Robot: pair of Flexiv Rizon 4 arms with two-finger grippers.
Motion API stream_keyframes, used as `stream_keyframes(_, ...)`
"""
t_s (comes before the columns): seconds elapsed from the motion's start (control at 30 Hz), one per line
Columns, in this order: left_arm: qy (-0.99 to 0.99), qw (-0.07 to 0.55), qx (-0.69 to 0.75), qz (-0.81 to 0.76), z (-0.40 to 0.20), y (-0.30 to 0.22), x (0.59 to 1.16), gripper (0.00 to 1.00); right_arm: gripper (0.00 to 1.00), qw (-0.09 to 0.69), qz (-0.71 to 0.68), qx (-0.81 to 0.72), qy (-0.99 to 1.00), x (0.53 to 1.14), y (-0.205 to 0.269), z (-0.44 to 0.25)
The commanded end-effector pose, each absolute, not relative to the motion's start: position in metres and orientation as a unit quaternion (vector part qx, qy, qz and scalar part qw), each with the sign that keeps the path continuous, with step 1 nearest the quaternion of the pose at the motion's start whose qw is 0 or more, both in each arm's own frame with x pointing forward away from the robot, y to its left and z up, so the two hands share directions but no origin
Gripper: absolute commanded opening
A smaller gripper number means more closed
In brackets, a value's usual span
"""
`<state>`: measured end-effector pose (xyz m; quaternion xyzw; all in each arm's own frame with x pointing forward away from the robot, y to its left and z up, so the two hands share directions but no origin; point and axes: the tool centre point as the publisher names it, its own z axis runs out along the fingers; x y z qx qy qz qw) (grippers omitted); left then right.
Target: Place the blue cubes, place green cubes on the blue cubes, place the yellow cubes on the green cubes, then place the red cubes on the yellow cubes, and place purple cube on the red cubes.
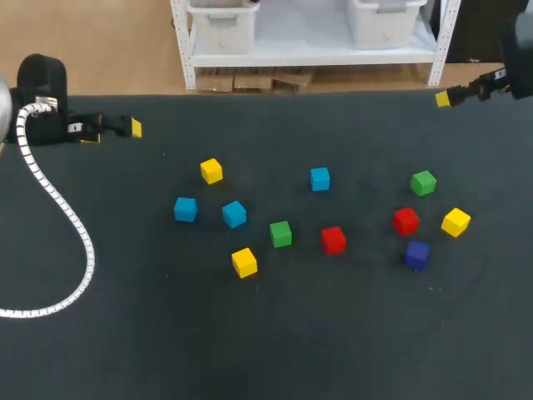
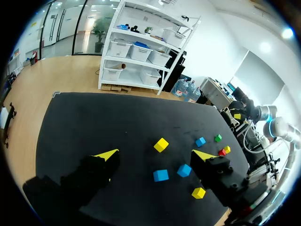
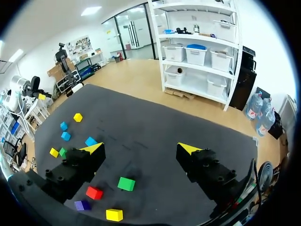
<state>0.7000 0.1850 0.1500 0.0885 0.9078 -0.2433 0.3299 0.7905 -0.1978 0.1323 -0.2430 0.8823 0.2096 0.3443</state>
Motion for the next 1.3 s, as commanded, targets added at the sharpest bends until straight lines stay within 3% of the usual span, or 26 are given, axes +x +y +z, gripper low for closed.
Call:
stream_keyframes(0.03, 0.908, 0.330, 0.088, -0.243, 0.150, 0.185, 0.700, 1.00, 1.00, 0.342, 0.213, -0.245, 0.882, 0.794, -0.199, 0.133)
stream_keyframes(0.8, 0.906, 0.329, 0.100, -0.248, 0.153, 0.181, 0.700, 1.00, 1.00, 0.342, 0.213, -0.245, 0.882, 0.794, -0.199, 0.133)
stream_keyframes(1.13, 0.936, 0.252, 0.177, -0.170, 0.166, 0.141, 0.713, 1.00, 1.00, 0.342, 0.213, -0.245, 0.882, 0.794, -0.199, 0.133)
stream_keyframes(1.3, 0.955, 0.171, 0.220, -0.098, 0.137, 0.120, 0.715, 1.00, 1.00, 0.342, 0.213, -0.245, 0.882, 0.794, -0.199, 0.133)
